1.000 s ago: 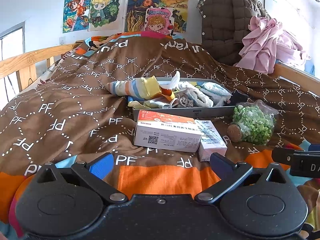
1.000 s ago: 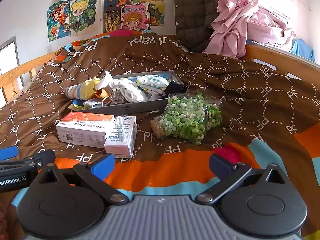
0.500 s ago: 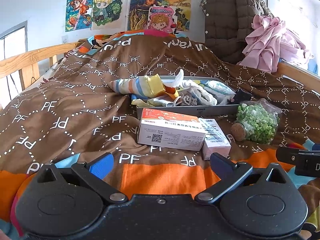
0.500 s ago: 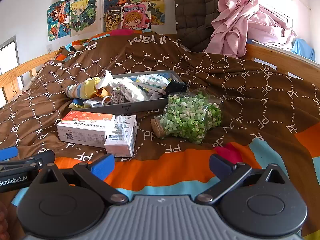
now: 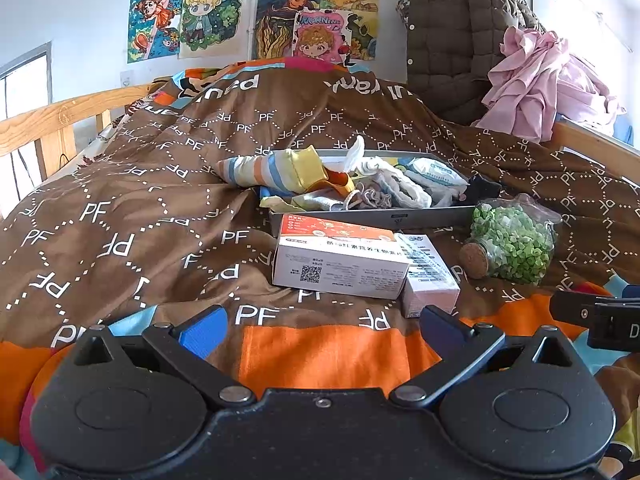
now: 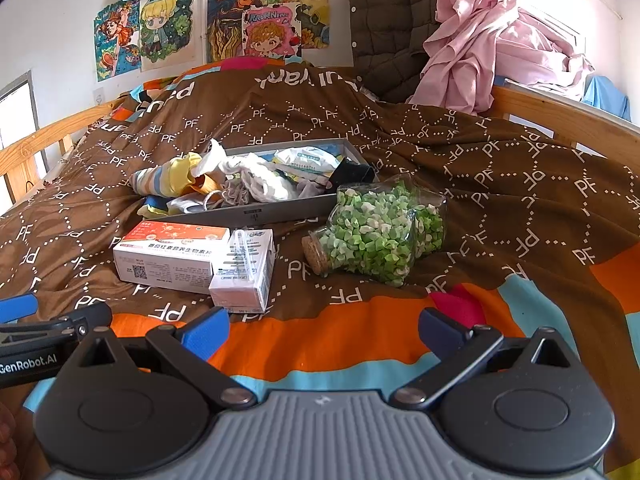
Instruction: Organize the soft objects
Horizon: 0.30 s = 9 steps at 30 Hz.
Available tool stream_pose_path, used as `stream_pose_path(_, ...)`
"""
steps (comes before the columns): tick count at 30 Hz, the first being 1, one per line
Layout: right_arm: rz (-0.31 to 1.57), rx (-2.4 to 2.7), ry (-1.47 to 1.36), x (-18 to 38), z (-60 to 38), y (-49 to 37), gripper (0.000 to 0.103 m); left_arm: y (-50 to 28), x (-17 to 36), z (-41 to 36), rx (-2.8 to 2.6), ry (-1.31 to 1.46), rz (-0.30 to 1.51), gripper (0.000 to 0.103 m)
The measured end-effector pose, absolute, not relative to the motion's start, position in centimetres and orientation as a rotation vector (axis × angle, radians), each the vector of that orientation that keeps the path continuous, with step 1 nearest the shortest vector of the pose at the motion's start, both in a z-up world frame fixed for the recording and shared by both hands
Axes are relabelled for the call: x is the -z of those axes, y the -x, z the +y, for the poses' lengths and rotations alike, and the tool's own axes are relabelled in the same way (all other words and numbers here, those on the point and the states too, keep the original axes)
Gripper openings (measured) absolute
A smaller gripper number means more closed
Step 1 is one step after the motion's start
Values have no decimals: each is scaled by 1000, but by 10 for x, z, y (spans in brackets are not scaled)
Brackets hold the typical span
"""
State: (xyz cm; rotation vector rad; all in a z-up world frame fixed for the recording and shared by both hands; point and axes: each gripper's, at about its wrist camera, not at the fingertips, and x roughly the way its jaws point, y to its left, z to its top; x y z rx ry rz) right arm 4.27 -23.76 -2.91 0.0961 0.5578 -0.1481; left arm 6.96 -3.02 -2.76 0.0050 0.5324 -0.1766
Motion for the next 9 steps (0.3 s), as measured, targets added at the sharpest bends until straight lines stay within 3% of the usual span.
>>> stream_pose_path(9,560,144,-96,30,-238,-43,103,-69,28,-31,175,-8,534,102)
